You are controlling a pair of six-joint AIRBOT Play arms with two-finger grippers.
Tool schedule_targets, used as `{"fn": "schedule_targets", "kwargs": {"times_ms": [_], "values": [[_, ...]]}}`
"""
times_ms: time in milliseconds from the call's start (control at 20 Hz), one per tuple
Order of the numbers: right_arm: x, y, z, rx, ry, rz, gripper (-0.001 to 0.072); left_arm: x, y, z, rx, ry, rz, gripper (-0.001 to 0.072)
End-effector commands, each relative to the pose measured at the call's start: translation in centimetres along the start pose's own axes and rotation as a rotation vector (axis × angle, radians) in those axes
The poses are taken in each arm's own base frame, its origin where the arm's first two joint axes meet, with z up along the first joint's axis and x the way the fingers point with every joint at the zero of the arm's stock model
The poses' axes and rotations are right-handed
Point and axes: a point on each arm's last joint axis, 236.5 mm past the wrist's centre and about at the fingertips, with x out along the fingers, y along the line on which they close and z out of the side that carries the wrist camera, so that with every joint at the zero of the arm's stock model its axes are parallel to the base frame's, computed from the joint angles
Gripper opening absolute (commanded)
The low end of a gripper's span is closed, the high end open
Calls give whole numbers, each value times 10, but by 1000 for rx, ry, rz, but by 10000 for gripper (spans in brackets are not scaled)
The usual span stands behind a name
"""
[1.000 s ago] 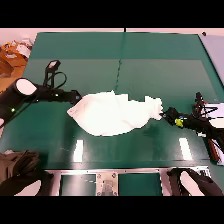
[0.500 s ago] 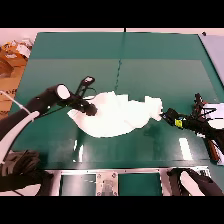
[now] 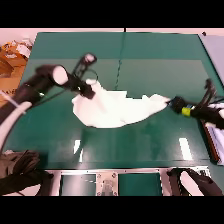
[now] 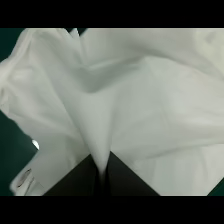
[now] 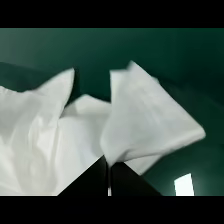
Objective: Fold the shirts.
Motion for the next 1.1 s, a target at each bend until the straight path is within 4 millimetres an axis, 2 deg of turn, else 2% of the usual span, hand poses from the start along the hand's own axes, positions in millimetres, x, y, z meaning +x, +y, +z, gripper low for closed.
{"fn": "schedule_targets", "kwargs": {"times_ms": [0,100,200,350,500,600,750,850,900,1050], "values": [[-61,86,72,-183,-167,106,14,-105,12,66,60,-221,114,28],[-119,146,113,-303,-328,162,14,-174,7,96,79,-384,150,28],[-174,192,135,-391,-461,189,15,-230,1,108,92,-497,174,28],[-243,244,140,-502,-615,224,15,-281,-9,101,82,-572,181,28],[-297,273,130,-588,-744,225,14,-312,-17,87,57,-602,176,28],[-311,279,119,-605,-767,231,15,-304,-20,76,32,-548,155,28],[-294,267,112,-601,-700,208,15,-256,-17,58,12,-424,126,28],[-263,244,113,-542,-627,189,15,-213,-13,44,-27,-349,109,29],[-242,226,110,-506,-577,173,15,-190,-13,38,-39,-316,93,29],[-164,157,89,-355,-390,113,15,-117,-16,15,-96,-229,30,29]]}}
